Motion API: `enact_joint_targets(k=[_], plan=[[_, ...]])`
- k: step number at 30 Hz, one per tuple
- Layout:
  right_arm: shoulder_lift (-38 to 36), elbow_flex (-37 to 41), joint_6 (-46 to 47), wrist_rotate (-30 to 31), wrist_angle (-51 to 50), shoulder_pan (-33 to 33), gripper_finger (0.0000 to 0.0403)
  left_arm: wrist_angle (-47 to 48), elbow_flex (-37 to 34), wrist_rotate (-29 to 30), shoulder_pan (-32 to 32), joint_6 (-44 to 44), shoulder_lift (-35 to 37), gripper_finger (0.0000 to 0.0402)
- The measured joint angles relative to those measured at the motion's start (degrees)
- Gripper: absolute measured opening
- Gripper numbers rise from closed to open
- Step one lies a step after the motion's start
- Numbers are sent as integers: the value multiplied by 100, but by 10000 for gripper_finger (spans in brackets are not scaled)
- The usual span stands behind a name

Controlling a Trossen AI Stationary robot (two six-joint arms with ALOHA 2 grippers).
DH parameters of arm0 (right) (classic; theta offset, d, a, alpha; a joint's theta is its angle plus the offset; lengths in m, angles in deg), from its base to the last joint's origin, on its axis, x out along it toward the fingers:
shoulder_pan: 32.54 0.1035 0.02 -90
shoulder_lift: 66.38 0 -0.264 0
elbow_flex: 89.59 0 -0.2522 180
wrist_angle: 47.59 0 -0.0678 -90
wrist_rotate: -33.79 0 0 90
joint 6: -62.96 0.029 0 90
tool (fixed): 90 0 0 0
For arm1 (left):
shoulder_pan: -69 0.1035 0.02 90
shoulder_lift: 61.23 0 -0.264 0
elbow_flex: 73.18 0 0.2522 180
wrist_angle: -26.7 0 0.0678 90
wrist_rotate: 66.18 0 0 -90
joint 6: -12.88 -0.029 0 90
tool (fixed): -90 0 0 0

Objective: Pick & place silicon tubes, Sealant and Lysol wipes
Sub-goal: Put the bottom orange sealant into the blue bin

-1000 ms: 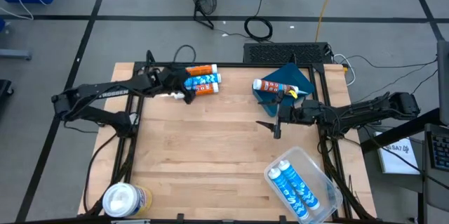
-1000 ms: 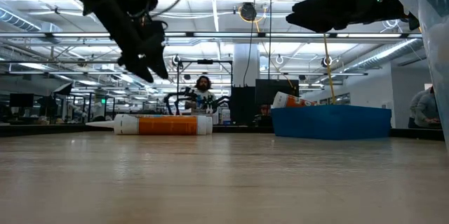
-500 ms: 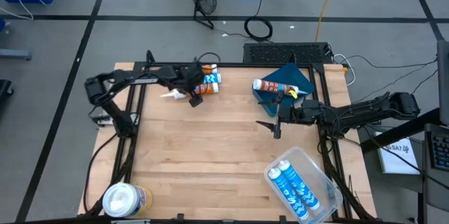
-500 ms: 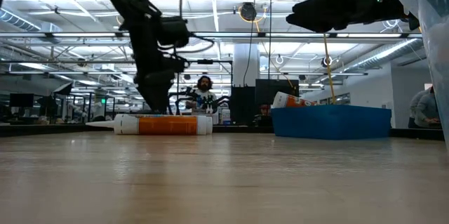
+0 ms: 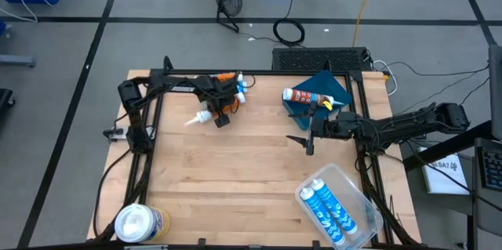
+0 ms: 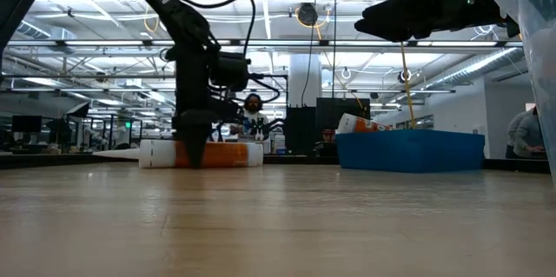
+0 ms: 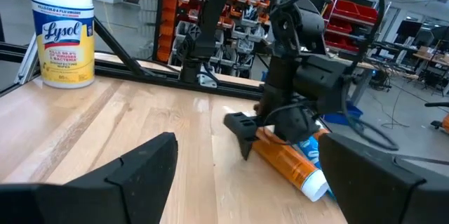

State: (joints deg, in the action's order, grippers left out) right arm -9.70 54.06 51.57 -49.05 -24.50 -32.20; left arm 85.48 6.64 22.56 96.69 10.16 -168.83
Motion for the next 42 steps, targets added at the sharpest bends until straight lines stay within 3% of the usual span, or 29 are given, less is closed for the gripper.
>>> enact_joint_targets(k=[13, 16, 21, 34, 42], plan=[[-1, 0, -24, 0, 12, 0, 320, 66, -95, 94, -483, 681, -54, 384], [1, 0, 27, 0, 12, 2, 320, 56, -184, 93, -608, 845, -56, 340], [1, 0, 71, 0, -1, 4, 320, -79, -319, -39, -765, 820, -49, 206], [0, 0, 283, 2, -23, 4, 320, -1001, -366, 429, -1157, 224, -28, 205], [1, 0, 442, 9, -24, 4, 320, -993, -378, 1172, -1714, -145, 205, 205]])
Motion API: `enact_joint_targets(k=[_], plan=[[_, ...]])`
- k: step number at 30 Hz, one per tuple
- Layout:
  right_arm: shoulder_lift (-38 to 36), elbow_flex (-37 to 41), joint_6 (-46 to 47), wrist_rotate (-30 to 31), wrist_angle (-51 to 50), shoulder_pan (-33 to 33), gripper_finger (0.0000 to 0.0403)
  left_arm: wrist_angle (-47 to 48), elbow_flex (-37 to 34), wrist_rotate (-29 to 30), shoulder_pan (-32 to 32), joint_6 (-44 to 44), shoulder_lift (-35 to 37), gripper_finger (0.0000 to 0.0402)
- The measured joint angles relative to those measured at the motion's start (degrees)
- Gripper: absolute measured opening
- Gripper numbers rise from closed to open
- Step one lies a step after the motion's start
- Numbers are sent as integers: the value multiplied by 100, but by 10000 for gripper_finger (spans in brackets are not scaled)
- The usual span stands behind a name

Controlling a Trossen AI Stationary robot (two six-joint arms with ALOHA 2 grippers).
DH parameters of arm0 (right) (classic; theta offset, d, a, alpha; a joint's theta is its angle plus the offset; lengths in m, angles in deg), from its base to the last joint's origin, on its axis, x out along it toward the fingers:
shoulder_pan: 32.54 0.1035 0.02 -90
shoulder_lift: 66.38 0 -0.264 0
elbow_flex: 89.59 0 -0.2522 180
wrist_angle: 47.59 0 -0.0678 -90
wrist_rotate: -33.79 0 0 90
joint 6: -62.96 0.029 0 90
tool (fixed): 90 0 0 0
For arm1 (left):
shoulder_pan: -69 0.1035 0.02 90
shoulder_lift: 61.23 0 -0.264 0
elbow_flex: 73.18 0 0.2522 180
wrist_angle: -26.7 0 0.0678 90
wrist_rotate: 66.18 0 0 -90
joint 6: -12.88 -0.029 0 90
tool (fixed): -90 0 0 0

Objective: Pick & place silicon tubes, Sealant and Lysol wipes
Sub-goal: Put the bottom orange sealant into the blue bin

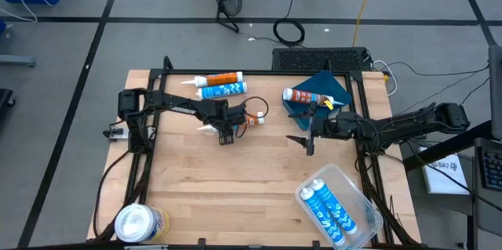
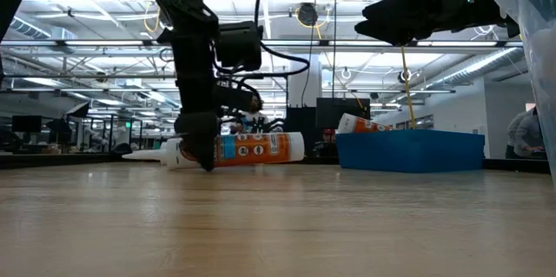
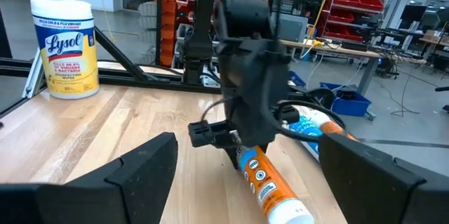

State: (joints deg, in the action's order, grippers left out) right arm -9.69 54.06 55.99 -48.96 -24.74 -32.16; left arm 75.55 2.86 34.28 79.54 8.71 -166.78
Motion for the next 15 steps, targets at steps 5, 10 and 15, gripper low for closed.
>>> enact_joint_targets(k=[5, 10, 15], plan=[[-2, -2, 34, 16, 8, -2, 320, 121, -17, 189, -347, -47, 515, 205], [0, -4, 30, 76, 90, -26, 320, 33, -8, 321, -605, -236, 1185, 205], [30, -4, 46, 184, 212, -37, 320, -645, 4, 290, -741, -783, 1769, 205]])
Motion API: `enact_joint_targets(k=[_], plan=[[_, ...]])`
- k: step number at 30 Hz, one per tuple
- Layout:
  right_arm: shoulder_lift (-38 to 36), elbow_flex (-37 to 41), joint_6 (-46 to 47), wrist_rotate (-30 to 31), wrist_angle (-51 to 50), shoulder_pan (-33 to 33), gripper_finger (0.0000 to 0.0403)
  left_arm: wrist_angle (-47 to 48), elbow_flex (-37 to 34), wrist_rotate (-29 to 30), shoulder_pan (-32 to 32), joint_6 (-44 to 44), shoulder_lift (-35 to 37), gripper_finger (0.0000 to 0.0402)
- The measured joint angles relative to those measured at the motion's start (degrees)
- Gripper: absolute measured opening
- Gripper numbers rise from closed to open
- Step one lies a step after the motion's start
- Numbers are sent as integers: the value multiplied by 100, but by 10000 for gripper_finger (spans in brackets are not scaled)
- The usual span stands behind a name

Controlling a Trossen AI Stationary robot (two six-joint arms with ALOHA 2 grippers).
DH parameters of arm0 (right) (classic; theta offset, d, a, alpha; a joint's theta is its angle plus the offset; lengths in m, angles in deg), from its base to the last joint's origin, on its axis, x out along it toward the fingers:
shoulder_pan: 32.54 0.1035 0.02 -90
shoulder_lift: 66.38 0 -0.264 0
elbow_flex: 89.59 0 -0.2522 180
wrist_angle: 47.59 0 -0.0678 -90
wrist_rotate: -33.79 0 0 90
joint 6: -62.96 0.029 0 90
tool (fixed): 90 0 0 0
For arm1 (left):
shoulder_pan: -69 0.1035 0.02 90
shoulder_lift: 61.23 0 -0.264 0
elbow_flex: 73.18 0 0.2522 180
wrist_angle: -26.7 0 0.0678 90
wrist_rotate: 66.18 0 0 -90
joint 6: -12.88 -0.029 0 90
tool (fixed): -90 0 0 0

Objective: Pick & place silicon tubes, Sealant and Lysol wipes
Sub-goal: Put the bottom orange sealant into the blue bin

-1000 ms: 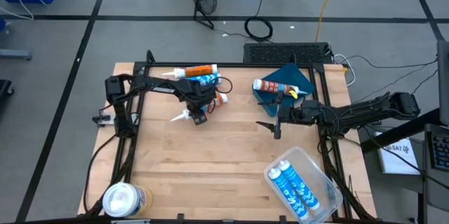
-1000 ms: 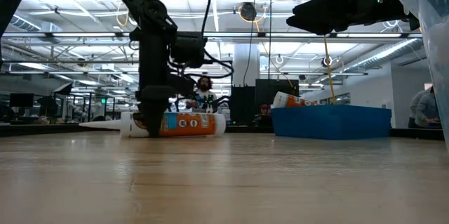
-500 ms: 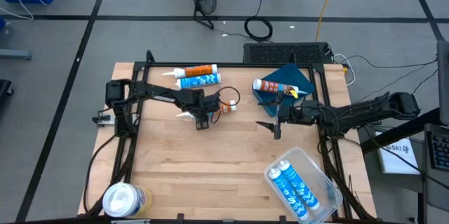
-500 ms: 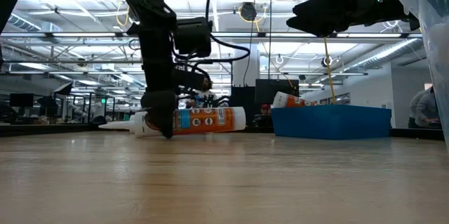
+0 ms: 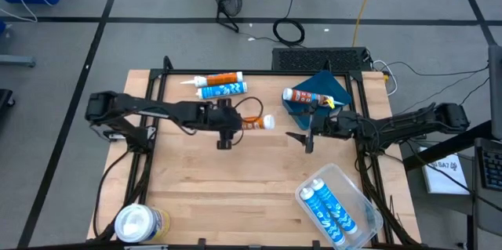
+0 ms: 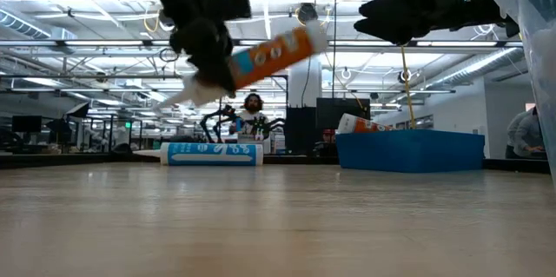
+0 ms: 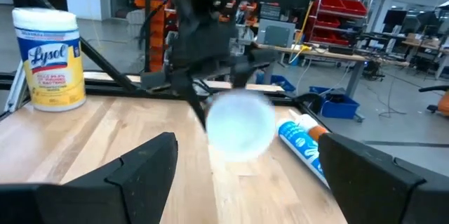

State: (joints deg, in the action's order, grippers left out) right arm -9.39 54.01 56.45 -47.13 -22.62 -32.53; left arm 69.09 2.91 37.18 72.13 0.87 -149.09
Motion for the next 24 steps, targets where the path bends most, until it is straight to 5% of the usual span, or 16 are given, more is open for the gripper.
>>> enact_joint_targets(k=[15, 24], plan=[[1103, -355, -253, 538, 773, -16, 320, -425, 4, -136, 11, -140, 287, 205], [1906, -1144, -514, 94, 768, -131, 326, -326, 4, -151, -63, -94, 280, 205]])
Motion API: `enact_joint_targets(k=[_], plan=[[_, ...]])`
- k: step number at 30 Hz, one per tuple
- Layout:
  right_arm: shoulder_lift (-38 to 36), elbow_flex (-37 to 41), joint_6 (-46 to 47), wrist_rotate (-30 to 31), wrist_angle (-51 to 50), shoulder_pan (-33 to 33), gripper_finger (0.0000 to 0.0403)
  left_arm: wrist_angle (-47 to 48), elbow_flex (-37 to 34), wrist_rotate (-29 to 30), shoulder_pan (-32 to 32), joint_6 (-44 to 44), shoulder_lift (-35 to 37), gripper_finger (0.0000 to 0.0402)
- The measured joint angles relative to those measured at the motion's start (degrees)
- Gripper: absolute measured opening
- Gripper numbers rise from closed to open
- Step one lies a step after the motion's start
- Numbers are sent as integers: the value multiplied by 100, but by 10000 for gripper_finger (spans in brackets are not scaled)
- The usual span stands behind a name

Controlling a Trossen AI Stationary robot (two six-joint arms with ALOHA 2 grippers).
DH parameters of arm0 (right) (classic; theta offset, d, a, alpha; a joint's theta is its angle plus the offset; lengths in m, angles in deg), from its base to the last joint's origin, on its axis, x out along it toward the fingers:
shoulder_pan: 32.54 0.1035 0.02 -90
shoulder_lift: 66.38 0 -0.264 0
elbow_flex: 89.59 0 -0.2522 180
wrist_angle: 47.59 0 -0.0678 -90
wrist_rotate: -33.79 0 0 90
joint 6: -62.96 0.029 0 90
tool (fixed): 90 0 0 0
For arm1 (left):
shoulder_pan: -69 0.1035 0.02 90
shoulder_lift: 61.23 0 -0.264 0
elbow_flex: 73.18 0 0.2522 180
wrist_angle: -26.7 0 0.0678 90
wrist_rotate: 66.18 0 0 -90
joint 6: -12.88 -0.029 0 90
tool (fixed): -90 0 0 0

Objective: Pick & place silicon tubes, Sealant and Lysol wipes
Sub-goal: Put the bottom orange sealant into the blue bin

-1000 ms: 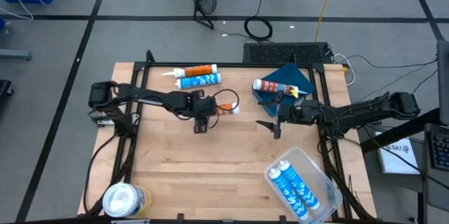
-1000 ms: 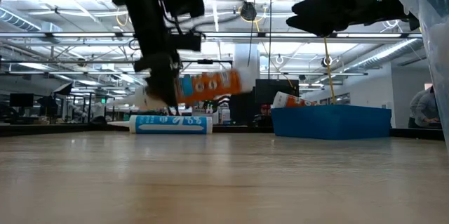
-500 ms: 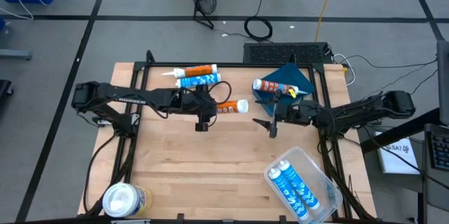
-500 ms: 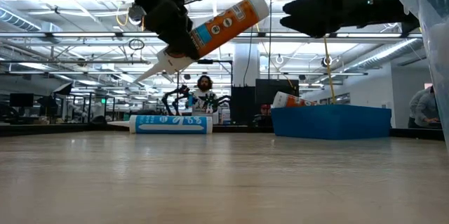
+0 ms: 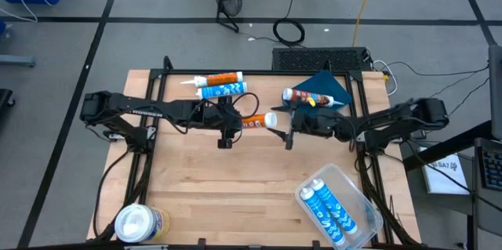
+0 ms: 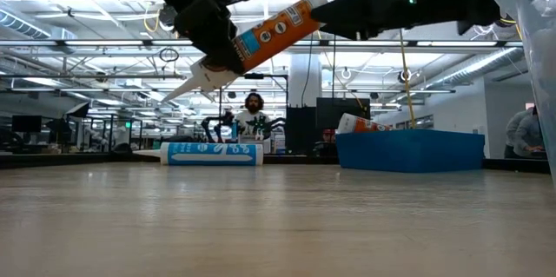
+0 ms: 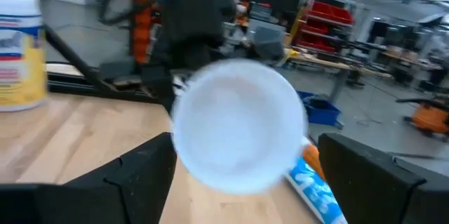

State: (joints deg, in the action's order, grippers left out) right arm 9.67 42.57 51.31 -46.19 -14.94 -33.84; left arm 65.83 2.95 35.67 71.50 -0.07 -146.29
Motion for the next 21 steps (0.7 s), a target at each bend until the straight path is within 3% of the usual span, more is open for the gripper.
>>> enact_joint_targets(k=[3, 21], plan=[[213, -232, 37, -416, 15, -38, 326, 15, 0, -2, 0, 22, -7, 205], [814, -651, -107, -426, -6, -105, 298, 26, 11, -43, -13, 20, -48, 205]])
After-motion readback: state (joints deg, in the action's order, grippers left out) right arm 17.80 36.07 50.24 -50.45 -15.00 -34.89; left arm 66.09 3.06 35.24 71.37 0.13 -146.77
